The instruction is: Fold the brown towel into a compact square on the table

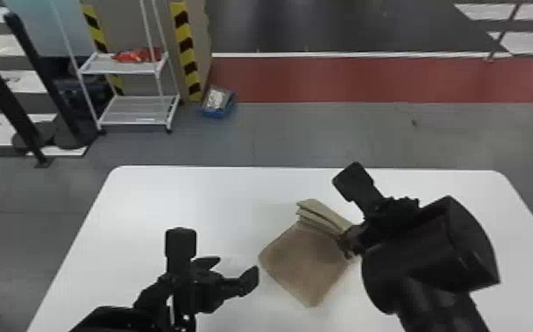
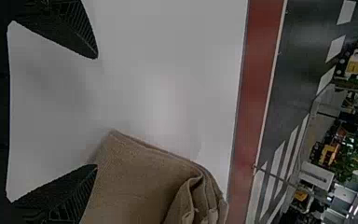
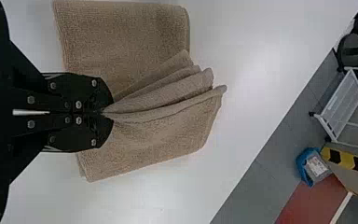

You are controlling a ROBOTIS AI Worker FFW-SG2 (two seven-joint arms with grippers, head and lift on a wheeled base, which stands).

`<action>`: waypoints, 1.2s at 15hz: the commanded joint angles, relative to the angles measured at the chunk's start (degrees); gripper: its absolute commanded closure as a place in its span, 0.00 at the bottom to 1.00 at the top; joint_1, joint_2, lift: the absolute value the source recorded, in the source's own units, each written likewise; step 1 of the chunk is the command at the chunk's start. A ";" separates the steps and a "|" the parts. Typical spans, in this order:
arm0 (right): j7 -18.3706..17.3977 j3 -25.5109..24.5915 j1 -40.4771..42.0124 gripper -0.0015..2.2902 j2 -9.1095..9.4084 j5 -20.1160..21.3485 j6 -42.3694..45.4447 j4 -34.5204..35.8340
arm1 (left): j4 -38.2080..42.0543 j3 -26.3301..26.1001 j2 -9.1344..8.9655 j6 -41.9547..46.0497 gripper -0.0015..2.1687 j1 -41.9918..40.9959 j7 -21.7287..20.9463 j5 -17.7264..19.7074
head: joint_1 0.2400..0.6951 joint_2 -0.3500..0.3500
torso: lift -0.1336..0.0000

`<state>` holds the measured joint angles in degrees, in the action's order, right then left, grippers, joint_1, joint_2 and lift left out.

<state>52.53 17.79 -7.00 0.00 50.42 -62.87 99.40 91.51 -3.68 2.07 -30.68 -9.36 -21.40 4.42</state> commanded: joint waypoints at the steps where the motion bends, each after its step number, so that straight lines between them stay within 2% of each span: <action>1: 0.03 -0.03 -0.39 0.58 0.05 -0.06 -0.02 -0.17 | -1.16 -3.26 -0.04 1.36 0.02 0.83 0.39 -0.11 | 1.00 0.49 | 1.00; 5: 0.03 -0.74 -1.35 0.58 0.05 -1.03 0.16 -0.96 | -5.73 -5.46 -0.04 5.93 0.02 3.12 -0.58 -0.38 | 1.00 0.42 | 1.00; 7: -0.06 -1.18 -1.53 0.58 0.05 -1.03 0.51 -1.66 | -7.22 -4.84 0.04 8.39 0.02 4.52 -6.20 0.15 | 1.00 0.40 | 1.00; 8: -0.32 -1.26 -1.53 0.58 0.05 -1.12 0.68 -1.84 | -7.40 -4.75 0.13 8.39 0.04 4.96 -6.64 0.41 | 1.00 0.39 | 1.00; 10: -0.58 -1.26 -1.53 0.58 0.05 -1.21 0.68 -2.10 | -9.33 -5.28 -0.13 11.20 0.04 5.93 -5.67 -0.03 | 1.00 0.37 | 1.00; 15: -0.58 -1.44 -1.62 0.58 0.05 -1.21 0.33 -2.10 | -22.60 -7.57 -0.13 28.43 0.04 11.82 -0.66 -4.68 | 1.00 0.37 | 1.00; 18: -0.67 -1.70 -1.97 0.58 0.05 -1.29 0.51 -2.28 | -25.94 -8.71 -0.13 34.93 0.04 12.43 1.62 -11.28 | 1.00 0.38 | 1.00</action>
<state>51.85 16.14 -8.78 0.00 49.21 -62.39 97.23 66.74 -11.77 1.88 2.00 2.90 -20.23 -3.96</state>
